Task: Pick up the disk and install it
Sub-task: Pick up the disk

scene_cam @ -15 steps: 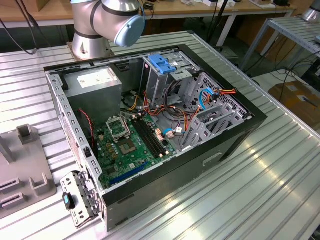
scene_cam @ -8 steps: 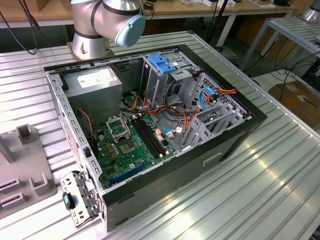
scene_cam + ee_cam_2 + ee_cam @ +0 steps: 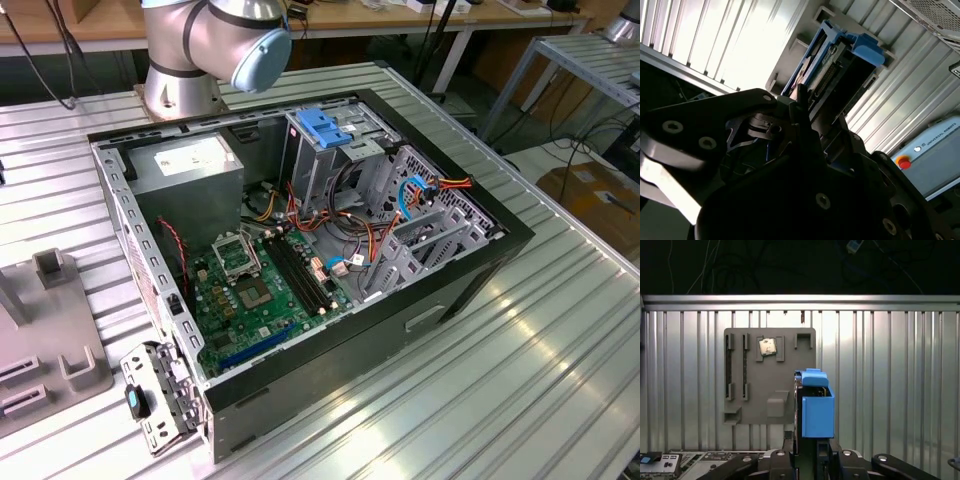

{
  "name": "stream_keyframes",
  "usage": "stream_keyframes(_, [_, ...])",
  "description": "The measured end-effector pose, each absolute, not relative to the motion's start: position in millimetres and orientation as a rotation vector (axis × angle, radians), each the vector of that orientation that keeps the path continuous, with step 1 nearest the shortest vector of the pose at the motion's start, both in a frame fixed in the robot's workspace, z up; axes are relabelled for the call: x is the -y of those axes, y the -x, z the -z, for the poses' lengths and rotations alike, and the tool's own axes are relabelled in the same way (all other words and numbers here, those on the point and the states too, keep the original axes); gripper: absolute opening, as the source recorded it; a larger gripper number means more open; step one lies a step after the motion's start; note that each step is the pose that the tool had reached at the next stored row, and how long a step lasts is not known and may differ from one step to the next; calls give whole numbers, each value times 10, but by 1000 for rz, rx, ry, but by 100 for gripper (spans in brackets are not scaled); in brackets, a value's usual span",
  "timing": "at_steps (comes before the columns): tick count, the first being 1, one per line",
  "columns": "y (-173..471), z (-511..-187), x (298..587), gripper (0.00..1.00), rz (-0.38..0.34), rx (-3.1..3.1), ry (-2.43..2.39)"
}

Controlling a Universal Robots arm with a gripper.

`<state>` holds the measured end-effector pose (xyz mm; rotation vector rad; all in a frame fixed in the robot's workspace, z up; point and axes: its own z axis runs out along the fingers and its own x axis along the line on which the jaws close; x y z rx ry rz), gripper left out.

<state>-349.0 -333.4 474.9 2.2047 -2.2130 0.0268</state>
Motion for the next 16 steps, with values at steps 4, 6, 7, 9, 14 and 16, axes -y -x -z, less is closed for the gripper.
stream_keyframes(4, [3369, -4749, 3334, 35, -27, 2213, -2205])
stream_keyframes(6, [3296, -4750, 3334, 35, -27, 2213, -2205])
stream_keyframes(7, [3277, -4749, 3334, 35, -27, 2213, -2205])
stream_keyframes(9, [3270, -4750, 3333, 35, -27, 2213, -2205])
stream_keyframes(14, [3269, -4760, 3334, 35, -27, 2213, -2205])
stream_keyframes(16, [3269, -4784, 3334, 35, -27, 2213, -2205])
